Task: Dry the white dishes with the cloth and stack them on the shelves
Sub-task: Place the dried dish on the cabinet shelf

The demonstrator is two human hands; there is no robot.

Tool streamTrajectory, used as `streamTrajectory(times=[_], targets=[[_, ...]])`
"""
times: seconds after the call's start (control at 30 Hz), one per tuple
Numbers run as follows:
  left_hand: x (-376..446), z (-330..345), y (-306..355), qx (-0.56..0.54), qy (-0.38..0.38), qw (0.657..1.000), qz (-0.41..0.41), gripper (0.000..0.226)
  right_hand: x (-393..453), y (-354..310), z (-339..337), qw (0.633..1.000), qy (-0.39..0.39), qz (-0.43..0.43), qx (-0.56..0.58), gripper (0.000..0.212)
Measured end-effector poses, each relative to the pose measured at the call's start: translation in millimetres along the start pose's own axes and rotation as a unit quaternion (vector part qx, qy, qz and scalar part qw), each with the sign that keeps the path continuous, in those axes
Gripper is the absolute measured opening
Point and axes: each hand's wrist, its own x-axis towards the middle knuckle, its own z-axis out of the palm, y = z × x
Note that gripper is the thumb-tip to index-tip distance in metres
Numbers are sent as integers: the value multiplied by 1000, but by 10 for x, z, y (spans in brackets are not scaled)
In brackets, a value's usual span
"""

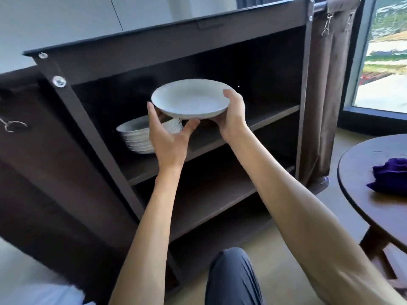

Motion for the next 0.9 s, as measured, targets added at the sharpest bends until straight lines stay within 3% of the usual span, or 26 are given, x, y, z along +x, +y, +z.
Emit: streamTrajectory(times=[0.33,0.4,0.53,0.9], targets=[[372,-423,-421,70,121,990,-22,114,409,588,484,980,-61,-31,-185,21],[450,-483,-498,72,130,988,-33,114,504,702,586,978,-81,-22,-193,22],[584,-573,-639,57,145,987,-44,114,687,917,754,968,-98,-1,-232,45],[727,-626,-1019,85,122,984,-99,111,1036,1250,679,954,-98,-4,-283,22]])
